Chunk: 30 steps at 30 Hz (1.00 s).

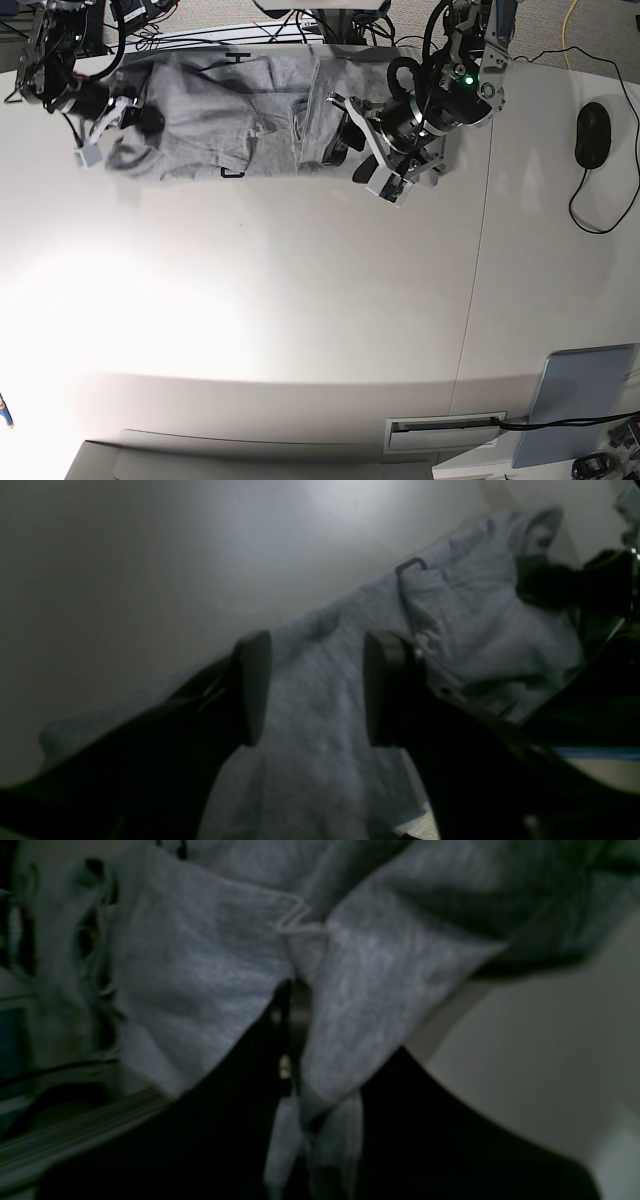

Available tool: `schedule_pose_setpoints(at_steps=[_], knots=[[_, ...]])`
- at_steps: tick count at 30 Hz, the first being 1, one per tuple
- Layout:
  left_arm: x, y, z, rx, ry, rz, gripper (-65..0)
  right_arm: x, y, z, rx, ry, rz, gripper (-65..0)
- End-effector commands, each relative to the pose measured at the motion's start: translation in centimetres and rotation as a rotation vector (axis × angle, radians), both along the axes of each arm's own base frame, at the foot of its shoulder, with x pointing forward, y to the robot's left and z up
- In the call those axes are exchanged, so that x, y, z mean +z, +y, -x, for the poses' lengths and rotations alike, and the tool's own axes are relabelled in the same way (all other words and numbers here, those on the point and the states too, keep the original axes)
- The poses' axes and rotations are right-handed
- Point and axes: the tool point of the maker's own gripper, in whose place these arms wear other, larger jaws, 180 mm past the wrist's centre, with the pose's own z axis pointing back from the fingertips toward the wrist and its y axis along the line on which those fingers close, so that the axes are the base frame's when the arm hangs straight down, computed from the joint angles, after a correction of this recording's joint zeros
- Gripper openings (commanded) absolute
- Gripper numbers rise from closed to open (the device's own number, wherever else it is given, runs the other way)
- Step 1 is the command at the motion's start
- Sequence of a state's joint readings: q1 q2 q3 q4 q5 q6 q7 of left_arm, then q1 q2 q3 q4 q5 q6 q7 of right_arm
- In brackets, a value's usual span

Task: Fold the T-shirt properly
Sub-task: 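Lift the strip end with the right gripper and fold it toward the left gripper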

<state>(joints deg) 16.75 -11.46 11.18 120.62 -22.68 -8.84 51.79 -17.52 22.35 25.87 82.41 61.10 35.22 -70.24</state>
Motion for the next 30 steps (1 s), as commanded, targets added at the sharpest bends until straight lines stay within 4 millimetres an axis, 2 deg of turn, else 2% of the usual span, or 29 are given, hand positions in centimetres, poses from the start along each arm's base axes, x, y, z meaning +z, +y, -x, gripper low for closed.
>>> schedule_pose_setpoints(at_steps=[1,4,6,8,10,14,19,23,26,30], knots=[[0.8,0.0,-0.3,0.006,-0.036,0.005,-34.1,1.3,-3.6,-1.0,-0.023,-0.014,0.109,-65.0],[0.0,0.6,0.2,0.017,-0.028,-0.038,-34.1,4.3,-8.0,-2.6,-0.082,-0.074,0.199,-65.0],[-0.5,0.9,0.5,0.021,-0.021,-0.06,-34.1,6.7,-10.3,-3.2,-0.105,-0.112,0.255,-65.0],[-0.9,1.2,0.6,0.026,-0.021,-0.078,-34.1,8.5,-10.7,-3.6,-0.091,-0.137,0.293,-65.0],[-1.7,1.3,0.8,0.029,-0.002,-0.085,-34.1,9.8,-9.7,-3.9,-0.051,-0.151,0.324,-65.0],[-4.7,1.5,1.5,0.035,0.07,-0.092,-34.1,12.3,-4.4,-4.8,0.039,-0.26,0.35,-65.0],[-7.0,0.8,2.3,-0.02,0.09,-0.065,-34.1,13.5,4.2,-4.6,0.174,-0.377,0.354,-65.0],[-6.6,-0.3,2.7,-0.052,0.1,0.002,-34.1,12.5,10.2,-4.1,0.275,-0.386,0.331,-65.0],[-6.5,-0.4,2.7,-0.054,0.101,0.01,-34.1,10.6,13.4,-3.3,0.357,-0.34,0.33,-65.0],[-6.5,-0.4,2.7,-0.054,0.101,0.01,-34.1,9.4,17.4,-2.0,0.487,-0.332,0.307,-65.0]])
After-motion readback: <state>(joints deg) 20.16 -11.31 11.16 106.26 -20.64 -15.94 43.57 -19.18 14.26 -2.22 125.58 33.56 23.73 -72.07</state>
